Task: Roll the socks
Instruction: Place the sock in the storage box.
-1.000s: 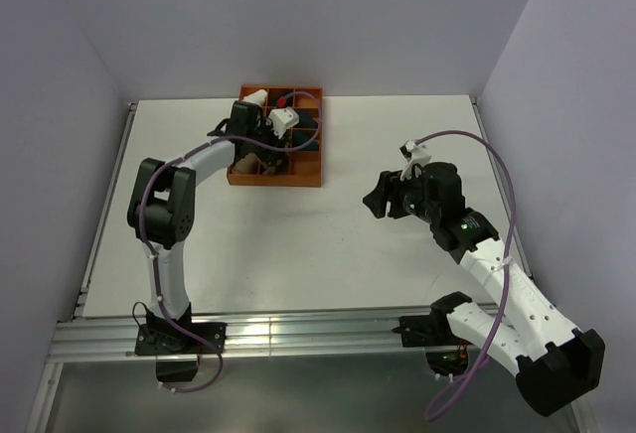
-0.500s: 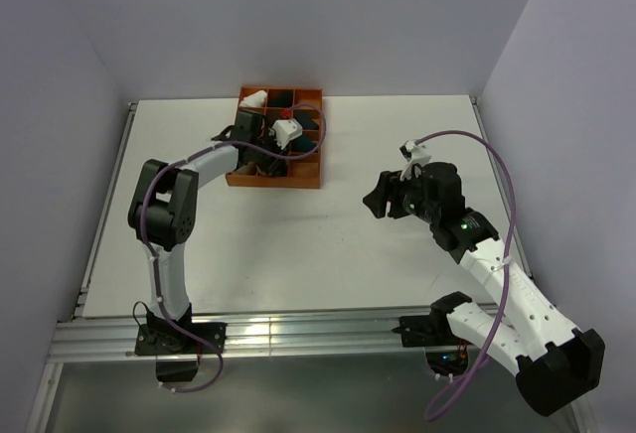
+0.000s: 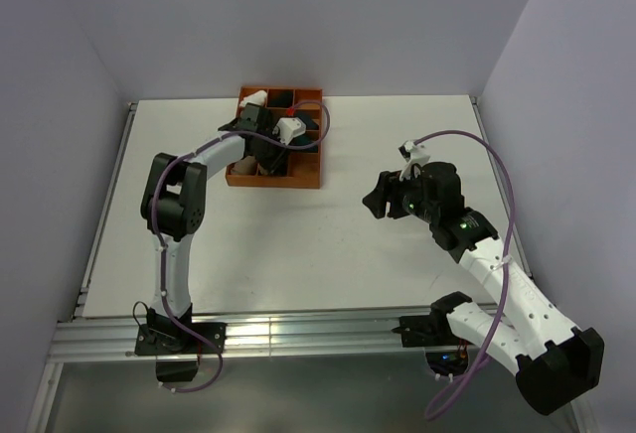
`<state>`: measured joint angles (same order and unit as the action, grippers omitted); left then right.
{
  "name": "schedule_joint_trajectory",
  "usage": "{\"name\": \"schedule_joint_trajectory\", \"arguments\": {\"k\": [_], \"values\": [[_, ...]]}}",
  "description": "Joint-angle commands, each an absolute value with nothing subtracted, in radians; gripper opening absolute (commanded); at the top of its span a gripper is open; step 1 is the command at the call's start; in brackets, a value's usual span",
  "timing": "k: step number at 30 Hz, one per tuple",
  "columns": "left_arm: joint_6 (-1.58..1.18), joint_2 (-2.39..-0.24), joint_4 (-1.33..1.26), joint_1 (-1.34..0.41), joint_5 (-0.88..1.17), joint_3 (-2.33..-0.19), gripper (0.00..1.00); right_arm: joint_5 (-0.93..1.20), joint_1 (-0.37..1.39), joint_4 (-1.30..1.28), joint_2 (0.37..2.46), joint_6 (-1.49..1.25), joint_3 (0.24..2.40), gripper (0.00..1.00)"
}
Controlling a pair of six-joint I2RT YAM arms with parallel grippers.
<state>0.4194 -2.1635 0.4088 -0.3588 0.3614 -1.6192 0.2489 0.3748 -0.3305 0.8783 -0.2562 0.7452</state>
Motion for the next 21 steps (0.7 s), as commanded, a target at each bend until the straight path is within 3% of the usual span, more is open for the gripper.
{"name": "schedule_joint_trajectory", "arguments": {"k": [1,4,15,21], "values": [[0.411,-2.238,0.502,-0.350,0.278,-1.586,0.22,0.259,0.368,-0.318,0.884,-0.233,0.749,0.66],[0.400,-2.218,0.480,-0.350,0.262,-1.574,0.34,0.262,0.368,-0.325,0.882,-0.230,0.752,0.66],[0.393,-2.074,0.469,-0.350,0.250,-1.615,0.58,0.272,0.368,-0.319,0.879,-0.232,0.752,0.65],[0.388,-2.040,0.480,-0.351,0.245,-1.644,0.64,0.279,0.368,-0.314,0.882,-0.232,0.750,0.65]]}}
